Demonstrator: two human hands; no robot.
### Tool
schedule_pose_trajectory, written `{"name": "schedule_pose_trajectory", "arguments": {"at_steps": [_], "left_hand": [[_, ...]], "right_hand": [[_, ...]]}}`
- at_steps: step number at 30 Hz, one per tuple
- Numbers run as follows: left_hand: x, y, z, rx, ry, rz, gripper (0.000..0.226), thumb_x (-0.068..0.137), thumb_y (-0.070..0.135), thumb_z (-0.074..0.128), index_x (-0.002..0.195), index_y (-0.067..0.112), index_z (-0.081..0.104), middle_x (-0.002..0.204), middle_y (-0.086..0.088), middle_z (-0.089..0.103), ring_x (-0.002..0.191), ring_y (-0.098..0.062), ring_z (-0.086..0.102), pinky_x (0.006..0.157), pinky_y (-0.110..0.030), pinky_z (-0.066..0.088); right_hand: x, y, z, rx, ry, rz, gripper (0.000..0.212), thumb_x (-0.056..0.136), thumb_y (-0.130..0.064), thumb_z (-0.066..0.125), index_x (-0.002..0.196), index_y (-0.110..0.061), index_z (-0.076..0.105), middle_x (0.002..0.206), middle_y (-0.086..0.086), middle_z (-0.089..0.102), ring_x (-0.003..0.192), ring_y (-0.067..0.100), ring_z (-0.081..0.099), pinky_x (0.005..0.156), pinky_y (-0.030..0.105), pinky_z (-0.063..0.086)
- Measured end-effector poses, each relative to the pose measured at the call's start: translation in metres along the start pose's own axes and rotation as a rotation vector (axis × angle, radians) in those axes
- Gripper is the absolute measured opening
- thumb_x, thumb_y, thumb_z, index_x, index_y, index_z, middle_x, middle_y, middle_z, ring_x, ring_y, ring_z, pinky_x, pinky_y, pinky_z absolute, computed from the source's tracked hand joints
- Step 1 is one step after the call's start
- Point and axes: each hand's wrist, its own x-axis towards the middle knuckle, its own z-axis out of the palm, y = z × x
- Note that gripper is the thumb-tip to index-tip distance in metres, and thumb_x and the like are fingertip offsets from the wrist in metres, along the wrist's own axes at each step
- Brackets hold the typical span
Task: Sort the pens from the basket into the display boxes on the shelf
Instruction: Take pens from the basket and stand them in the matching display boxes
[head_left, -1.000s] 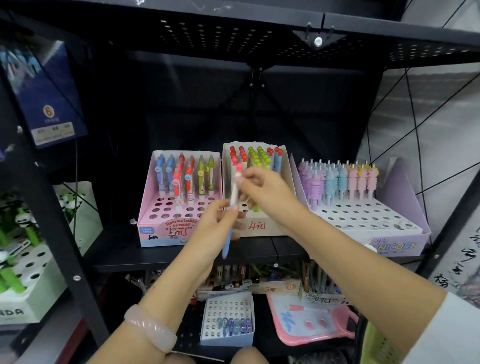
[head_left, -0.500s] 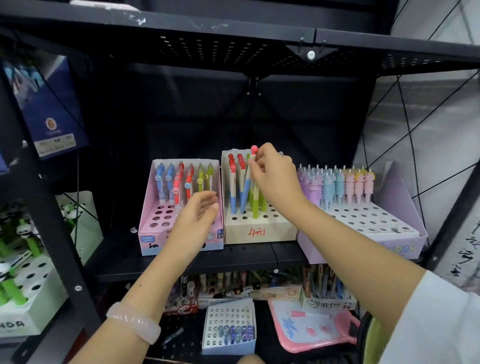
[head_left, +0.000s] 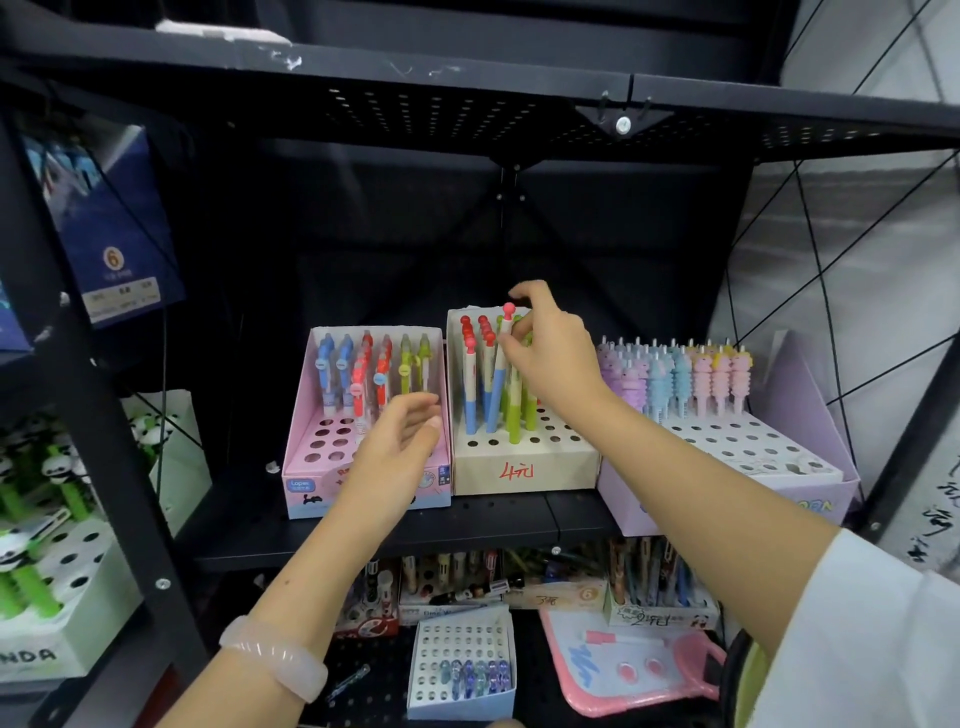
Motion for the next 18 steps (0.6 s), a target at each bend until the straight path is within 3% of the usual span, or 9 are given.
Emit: {"name": "schedule_pose_trajectory", "arguments": {"at_steps": [3,5,7,10,14,16,18], "left_hand": [[0.0,0.001,0.001,-0.001,0.003,0.005,0.023,0.096,0.017,0.045,0.114,0.031,0.049,0.112,0.019,0.055,0.098,0.019,0.046,0.072,0.006,0.034],[0.0,0.002,0.002,0.0,-0.005,0.004,0.023,0.096,0.017,0.046,0.111,0.034,0.049,0.111,0.021,0.055,0.1,0.017,0.047,0.073,0.003,0.036],[-0.002,0.004,0.002,0.008,-0.018,0.008,0.023,0.096,0.018,0.046,0.106,0.038,0.048,0.111,0.021,0.056,0.099,0.016,0.049,0.073,0.002,0.038],[-0.004,0.01,0.008,-0.019,-0.049,0.001,0.02,0.096,0.02,0.046,0.105,0.037,0.051,0.108,0.022,0.057,0.095,0.019,0.05,0.072,0.002,0.039],[-0.014,0.018,0.032,-0.093,-0.129,-0.02,0.02,0.096,0.018,0.045,0.099,0.035,0.056,0.106,0.017,0.062,0.101,0.005,0.057,0.084,-0.012,0.043],[-0.021,0.022,0.051,-0.118,-0.189,-0.027,0.021,0.097,0.016,0.044,0.098,0.034,0.056,0.105,0.014,0.063,0.098,0.003,0.059,0.087,-0.018,0.045],[-0.03,0.023,0.076,-0.142,-0.255,-0.034,0.022,0.097,0.016,0.043,0.097,0.034,0.056,0.103,0.013,0.063,0.093,0.005,0.061,0.086,-0.018,0.047]], "right_hand": [[-0.002,0.0,0.008,-0.242,-0.033,-0.137,0.024,0.092,-0.022,0.052,0.116,-0.02,0.053,0.095,-0.001,0.064,0.089,0.016,0.053,0.06,0.029,0.04],[-0.004,0.003,0.01,-0.315,-0.078,-0.16,0.032,0.093,-0.022,0.05,0.125,-0.021,0.054,0.113,0.001,0.06,0.111,0.021,0.047,0.074,0.03,0.042],[-0.005,0.008,0.007,-0.376,-0.138,-0.158,0.039,0.093,-0.024,0.05,0.132,-0.022,0.05,0.124,0.003,0.053,0.119,0.022,0.041,0.078,0.03,0.042],[-0.003,0.01,-0.004,-0.436,-0.254,-0.151,0.043,0.094,-0.028,0.049,0.136,-0.024,0.046,0.131,0.007,0.045,0.123,0.025,0.035,0.08,0.034,0.042],[-0.017,0.009,-0.025,-0.203,-0.31,-0.132,0.052,0.093,-0.025,0.05,0.142,-0.022,0.034,0.136,0.007,0.041,0.122,0.022,0.042,0.093,0.036,0.044],[-0.031,0.015,-0.042,-0.128,-0.289,-0.144,0.044,0.094,-0.023,0.05,0.137,-0.019,0.043,0.131,0.003,0.046,0.114,0.014,0.048,0.093,0.026,0.041],[-0.05,0.027,-0.064,-0.113,-0.31,-0.146,0.032,0.094,-0.021,0.05,0.126,-0.016,0.055,0.116,0.001,0.052,0.096,0.004,0.047,0.083,0.012,0.033]]}}
